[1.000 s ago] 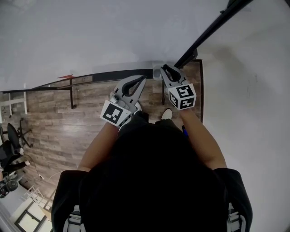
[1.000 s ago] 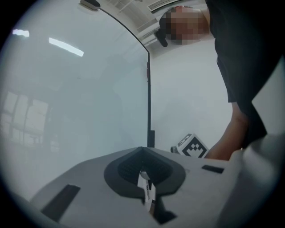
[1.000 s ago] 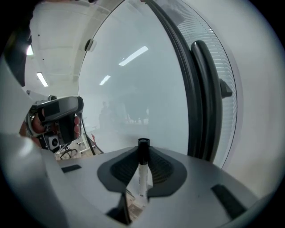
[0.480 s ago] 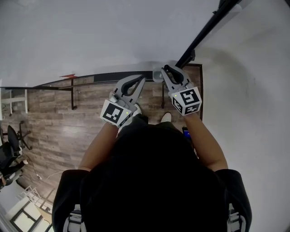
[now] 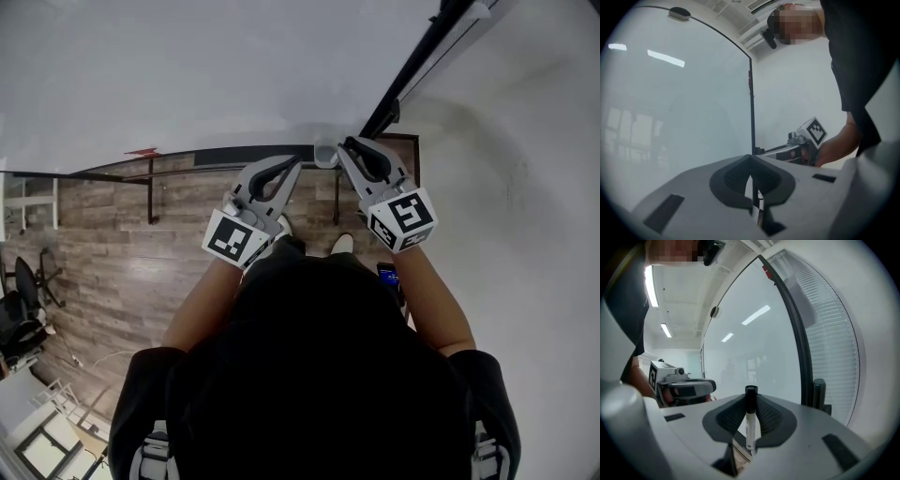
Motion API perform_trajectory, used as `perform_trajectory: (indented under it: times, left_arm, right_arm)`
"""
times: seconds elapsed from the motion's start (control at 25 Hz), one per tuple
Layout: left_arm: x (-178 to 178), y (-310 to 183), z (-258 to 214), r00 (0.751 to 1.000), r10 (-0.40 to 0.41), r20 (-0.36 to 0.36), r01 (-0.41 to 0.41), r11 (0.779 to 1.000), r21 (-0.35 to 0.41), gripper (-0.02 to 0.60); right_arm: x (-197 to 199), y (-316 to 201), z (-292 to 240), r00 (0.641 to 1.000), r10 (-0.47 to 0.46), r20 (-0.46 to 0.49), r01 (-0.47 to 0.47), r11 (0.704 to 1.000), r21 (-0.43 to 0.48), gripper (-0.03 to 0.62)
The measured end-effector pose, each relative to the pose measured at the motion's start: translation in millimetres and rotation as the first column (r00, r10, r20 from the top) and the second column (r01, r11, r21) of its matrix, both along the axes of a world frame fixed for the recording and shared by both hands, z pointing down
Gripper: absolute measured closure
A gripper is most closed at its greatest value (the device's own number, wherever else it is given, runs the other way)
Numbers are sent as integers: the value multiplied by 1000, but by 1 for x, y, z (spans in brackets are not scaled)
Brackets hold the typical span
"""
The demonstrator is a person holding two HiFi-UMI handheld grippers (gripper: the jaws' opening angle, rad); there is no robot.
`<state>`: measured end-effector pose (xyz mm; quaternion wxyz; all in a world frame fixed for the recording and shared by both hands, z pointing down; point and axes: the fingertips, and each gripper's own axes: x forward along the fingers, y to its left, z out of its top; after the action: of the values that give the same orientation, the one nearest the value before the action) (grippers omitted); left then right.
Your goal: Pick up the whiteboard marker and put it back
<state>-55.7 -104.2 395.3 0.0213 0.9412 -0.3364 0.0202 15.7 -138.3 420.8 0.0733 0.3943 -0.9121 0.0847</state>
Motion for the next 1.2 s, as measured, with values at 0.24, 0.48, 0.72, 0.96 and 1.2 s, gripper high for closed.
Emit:
perform_trajectory:
  times: [0.24,0.48,0.72,0.96,1.2]
  left_arm:
    - [1,7,-11,1000,-9,3,9,1000,-6,577]
    - [2,15,-20,1000,0,-5,0,1000,-21,577]
    - [2,23,-6,1000,-8,18,9,999,-32,577]
    - [5,33,0,1000,-8,17,9,999,-36,577]
    - [6,34,-3,1000,-4,12,4,1000,-25,577]
  right_arm:
    - [5,20,-25,998,-67,20,67,998,6,531]
    - [14,34,-32,997,-83,2,82,997,9,531]
    - [28,42,-15,998,-58,-13,58,998,-5,531]
    - [30,58,-18,995,-86,-47,87,996,17,531]
    - [27,65,-24,993,-101,-58,103,994,32,531]
